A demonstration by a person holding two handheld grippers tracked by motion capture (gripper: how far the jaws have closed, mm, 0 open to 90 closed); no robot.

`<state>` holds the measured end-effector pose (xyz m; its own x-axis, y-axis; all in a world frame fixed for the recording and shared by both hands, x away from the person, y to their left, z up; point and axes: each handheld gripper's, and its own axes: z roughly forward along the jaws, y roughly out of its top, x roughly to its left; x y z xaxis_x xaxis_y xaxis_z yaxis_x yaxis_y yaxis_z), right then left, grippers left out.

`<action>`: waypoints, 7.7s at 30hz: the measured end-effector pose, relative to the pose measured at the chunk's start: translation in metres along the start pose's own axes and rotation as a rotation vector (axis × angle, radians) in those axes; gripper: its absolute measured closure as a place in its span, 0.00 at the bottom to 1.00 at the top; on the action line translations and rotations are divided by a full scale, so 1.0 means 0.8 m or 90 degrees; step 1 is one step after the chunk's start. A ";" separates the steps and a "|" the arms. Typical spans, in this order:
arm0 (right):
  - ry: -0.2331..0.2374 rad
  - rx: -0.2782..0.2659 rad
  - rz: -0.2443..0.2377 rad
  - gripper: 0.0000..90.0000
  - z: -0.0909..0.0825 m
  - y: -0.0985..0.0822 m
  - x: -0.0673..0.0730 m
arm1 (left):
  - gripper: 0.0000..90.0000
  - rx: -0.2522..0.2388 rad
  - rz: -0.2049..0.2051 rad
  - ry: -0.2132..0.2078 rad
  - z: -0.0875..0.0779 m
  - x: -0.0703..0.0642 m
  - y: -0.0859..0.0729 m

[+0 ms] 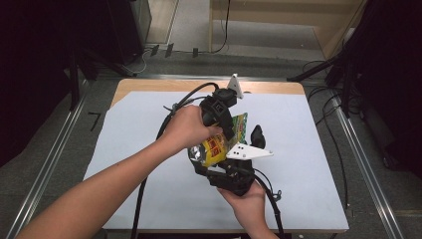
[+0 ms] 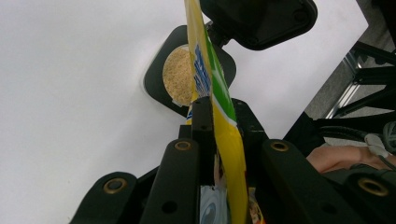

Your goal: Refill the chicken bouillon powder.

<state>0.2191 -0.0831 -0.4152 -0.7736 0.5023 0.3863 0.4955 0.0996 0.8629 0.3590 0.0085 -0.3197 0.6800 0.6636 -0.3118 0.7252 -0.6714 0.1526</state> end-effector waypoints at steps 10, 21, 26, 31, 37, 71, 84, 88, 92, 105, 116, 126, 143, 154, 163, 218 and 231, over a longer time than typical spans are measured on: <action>0.001 0.003 0.003 0.70 0.001 -0.001 0.000 | 0.92 -0.003 -0.001 0.003 0.002 0.000 0.000; 0.000 0.005 0.000 0.70 0.002 -0.002 -0.001 | 0.92 -0.001 -0.001 0.000 0.003 0.002 -0.002; 0.000 0.006 -0.003 0.70 0.002 -0.002 -0.001 | 0.92 -0.003 0.001 0.001 0.003 0.002 -0.002; -0.001 0.006 -0.003 0.70 0.002 -0.002 0.000 | 0.92 -0.006 -0.002 0.000 0.004 0.002 -0.003; -0.001 0.006 -0.002 0.70 0.002 -0.002 0.000 | 0.92 -0.004 -0.001 0.000 0.004 0.002 -0.002; -0.003 0.013 -0.008 0.70 0.003 -0.002 0.001 | 0.91 -0.009 -0.010 -0.008 0.005 0.005 -0.005; 0.004 0.005 0.001 0.70 0.000 -0.002 0.000 | 0.92 0.002 0.000 0.006 0.001 -0.003 0.002; 0.004 0.005 0.003 0.70 0.000 -0.002 -0.001 | 0.92 0.001 0.000 0.006 0.001 -0.004 0.003; 0.005 0.001 0.009 0.70 -0.001 -0.002 -0.002 | 0.92 -0.002 0.000 0.004 0.001 -0.004 0.003; -0.003 0.001 0.005 0.70 -0.005 -0.001 -0.005 | 0.91 -0.012 0.014 0.000 -0.001 -0.006 0.004; -0.007 0.010 -0.002 0.70 -0.001 -0.009 -0.004 | 0.91 -0.027 0.008 -0.021 0.000 0.002 -0.003; -0.001 0.025 -0.008 0.70 0.007 -0.015 0.000 | 0.92 -0.038 0.000 -0.040 -0.001 0.011 -0.014; 0.026 0.008 0.010 0.70 -0.002 -0.002 -0.006 | 0.92 -0.047 0.002 -0.037 -0.008 0.007 -0.009; -0.004 0.052 -0.059 0.69 0.016 -0.015 0.006 | 0.92 -0.113 -0.018 -0.101 0.000 0.037 -0.051; -0.016 0.080 -0.115 0.68 0.029 -0.034 0.012 | 0.94 -0.155 -0.010 -0.122 0.007 0.049 -0.079; -0.046 0.132 -0.118 0.55 0.040 -0.058 -0.020 | 1.00 -0.365 -0.066 -0.226 -0.028 0.137 -0.156; -0.064 0.121 -0.088 0.55 0.021 -0.053 -0.036 | 1.00 -0.432 -0.094 -0.156 -0.036 0.170 -0.142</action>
<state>0.2270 -0.0873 -0.4689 -0.8004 0.5550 0.2268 0.4612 0.3284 0.8243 0.3725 0.1845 -0.3523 0.5845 0.5854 -0.5619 0.7683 -0.1766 0.6153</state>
